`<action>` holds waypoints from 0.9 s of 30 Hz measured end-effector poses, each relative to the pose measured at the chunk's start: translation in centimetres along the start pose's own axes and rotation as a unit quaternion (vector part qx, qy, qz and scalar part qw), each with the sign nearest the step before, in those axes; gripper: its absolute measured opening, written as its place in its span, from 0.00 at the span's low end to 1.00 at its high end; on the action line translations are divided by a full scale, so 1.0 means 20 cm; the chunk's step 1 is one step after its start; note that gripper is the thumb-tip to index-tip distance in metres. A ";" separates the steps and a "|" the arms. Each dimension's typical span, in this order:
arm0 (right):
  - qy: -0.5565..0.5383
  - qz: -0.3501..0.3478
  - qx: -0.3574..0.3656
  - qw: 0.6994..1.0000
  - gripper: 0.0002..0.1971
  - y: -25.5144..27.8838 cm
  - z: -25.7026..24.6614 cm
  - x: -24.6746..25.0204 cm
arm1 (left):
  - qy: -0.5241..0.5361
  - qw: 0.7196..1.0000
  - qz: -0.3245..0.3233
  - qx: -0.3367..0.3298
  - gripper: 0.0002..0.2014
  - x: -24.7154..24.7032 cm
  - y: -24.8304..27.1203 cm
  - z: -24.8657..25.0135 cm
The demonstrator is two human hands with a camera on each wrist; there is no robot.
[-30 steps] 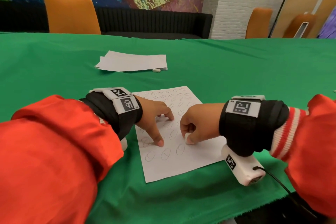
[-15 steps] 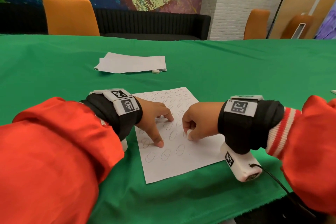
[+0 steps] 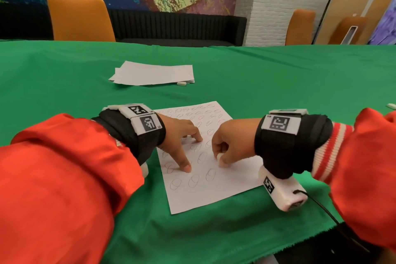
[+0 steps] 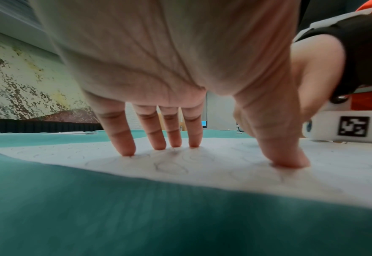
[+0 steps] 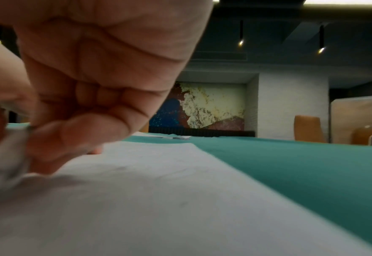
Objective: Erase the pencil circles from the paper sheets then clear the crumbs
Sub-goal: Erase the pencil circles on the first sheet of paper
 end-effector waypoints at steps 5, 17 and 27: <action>-0.018 -0.014 0.014 1.000 0.06 0.01 -0.01 -0.03 | 0.000 1.000 -0.002 0.000 0.40 0.00 0.00 0.00; -0.015 0.037 0.061 0.997 0.08 -0.01 0.05 0.03 | 0.011 1.000 -0.002 0.003 0.40 0.00 0.00 0.00; 0.016 0.018 0.088 0.996 0.07 -0.02 0.00 0.00 | 0.031 0.999 -0.002 0.021 0.38 0.02 0.00 0.00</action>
Point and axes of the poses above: each hand's wrist, its own y-axis away from the middle knuckle, its own x-axis out of the back of the hand, z = x × y, the point moved 10 cm from there along -y, towards the middle knuckle, and after that the axes turned 5 degrees about y, right-handed, at the moved point
